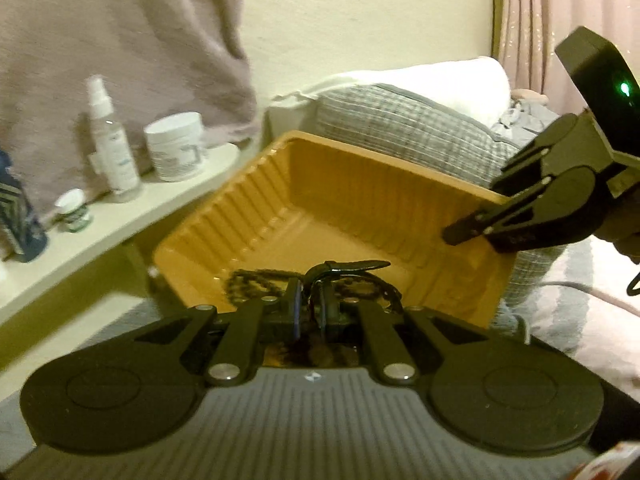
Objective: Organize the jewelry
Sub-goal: 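Carry the black bracelet into the orange tray and open the left gripper, then move the left gripper back over the jewelry pile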
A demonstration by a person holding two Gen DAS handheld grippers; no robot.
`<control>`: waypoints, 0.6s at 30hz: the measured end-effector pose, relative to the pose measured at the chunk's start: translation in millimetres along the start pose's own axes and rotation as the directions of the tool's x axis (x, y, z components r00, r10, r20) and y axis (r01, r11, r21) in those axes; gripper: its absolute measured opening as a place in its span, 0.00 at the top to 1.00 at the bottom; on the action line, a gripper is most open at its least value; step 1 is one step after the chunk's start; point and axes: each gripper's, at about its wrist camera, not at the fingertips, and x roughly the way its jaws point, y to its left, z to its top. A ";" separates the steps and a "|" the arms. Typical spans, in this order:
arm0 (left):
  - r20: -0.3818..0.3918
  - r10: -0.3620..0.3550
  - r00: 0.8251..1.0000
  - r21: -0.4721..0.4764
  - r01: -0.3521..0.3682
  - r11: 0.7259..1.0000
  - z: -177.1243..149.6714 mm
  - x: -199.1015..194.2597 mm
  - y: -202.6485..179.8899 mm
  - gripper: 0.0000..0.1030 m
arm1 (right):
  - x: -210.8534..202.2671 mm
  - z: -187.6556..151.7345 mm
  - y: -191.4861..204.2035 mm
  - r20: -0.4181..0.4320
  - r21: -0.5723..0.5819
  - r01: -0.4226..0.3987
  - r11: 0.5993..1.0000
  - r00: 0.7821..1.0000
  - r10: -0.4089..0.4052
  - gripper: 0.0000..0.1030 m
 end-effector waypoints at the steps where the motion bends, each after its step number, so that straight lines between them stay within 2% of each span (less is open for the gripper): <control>1: -0.002 -0.006 1.000 0.002 0.006 1.000 -0.2 1.8 -2.4 0.92 | -0.1 0.0 0.1 0.000 0.000 0.000 1.000 1.000 0.000 0.88; 5: -0.010 -0.033 0.999 0.007 0.033 0.999 -1.8 8.5 -9.2 0.92 | -0.1 -0.1 -0.1 0.000 0.000 0.000 1.000 1.000 0.000 0.88; 7: -0.021 -0.064 0.998 0.021 0.064 0.998 -1.3 11.9 -11.9 0.86 | 0.1 -0.2 -0.1 0.000 0.000 0.000 1.000 1.000 0.000 0.88; 9: -0.003 -0.065 0.998 0.020 0.065 0.998 -1.7 9.3 -12.9 0.85 | 0.1 -0.2 -0.1 0.000 0.001 0.000 1.000 1.000 0.000 0.88; 12: 0.014 -0.040 0.999 -0.026 0.040 0.999 -2.4 2.4 -3.0 0.85 | -0.4 0.0 0.8 0.001 0.001 0.000 1.000 1.000 0.000 0.88; 18: 0.026 0.075 0.997 -0.103 -0.072 0.992 -18.8 -24.7 27.6 0.85 | -1.4 -0.3 1.3 0.002 0.004 -0.002 1.000 1.000 0.002 0.88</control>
